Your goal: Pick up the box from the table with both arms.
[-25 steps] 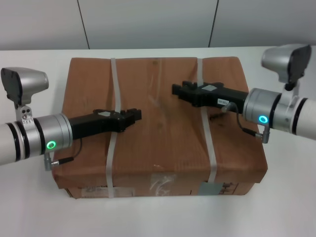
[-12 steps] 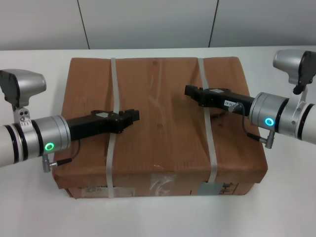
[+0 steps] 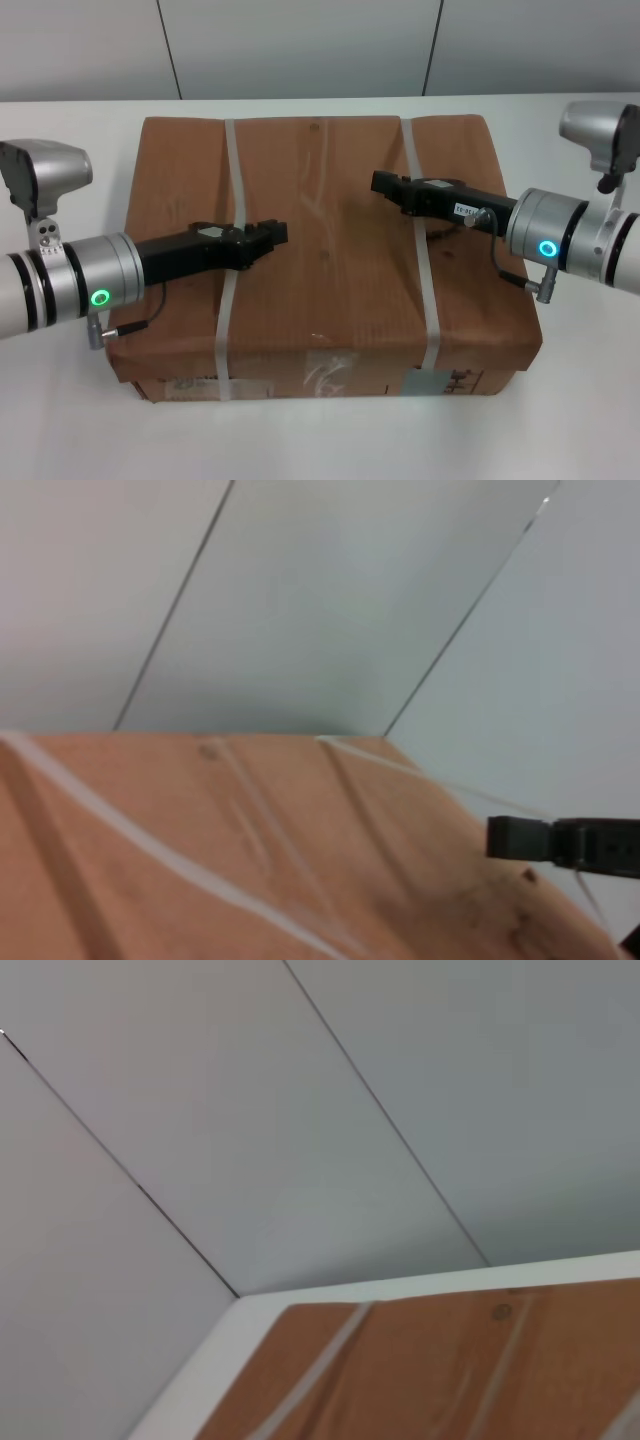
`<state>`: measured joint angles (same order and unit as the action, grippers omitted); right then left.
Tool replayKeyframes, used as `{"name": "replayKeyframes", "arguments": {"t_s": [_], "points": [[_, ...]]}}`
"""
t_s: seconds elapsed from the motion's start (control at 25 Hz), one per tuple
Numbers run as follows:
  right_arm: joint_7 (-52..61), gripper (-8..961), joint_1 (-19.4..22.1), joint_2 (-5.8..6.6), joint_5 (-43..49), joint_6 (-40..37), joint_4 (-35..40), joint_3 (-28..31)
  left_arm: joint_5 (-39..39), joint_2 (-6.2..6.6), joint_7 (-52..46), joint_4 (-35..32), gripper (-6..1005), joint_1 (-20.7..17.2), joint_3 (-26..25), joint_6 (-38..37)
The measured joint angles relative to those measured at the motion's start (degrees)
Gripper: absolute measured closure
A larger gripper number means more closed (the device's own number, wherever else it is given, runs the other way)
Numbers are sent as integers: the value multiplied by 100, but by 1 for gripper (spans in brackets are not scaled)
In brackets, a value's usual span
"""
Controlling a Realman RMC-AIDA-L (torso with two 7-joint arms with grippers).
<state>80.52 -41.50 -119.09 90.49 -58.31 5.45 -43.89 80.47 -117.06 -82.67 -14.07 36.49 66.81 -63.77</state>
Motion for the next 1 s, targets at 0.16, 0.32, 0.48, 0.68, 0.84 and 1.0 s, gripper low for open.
{"name": "replayKeyframes", "arguments": {"t_s": [0.16, 0.32, 0.48, 0.68, 0.84, 1.0], "points": [[64, 909, 111, -1, -118, -253, 53, 1, -42, 6, 22, -163, 870, -92, -5, -261], [129, 915, 247, 0, -219, -479, 147, 2, -42, 8, 24, -437, 870, -219, 5, -550], [228, 915, 418, 12, -402, -760, 227, 4, -48, 12, 25, -494, 869, -239, -4, -880], [436, 914, 560, 27, -480, -1067, 344, 4, -57, 27, 26, -608, 876, -268, 11, -1175], [546, 913, 598, 27, -486, -1279, 383, 4, -63, 21, 29, -792, 876, -360, 31, -1378], [595, 912, 643, 22, -497, -1408, 392, 3, -66, 21, 31, -837, 877, -376, 32, -1509]]}}
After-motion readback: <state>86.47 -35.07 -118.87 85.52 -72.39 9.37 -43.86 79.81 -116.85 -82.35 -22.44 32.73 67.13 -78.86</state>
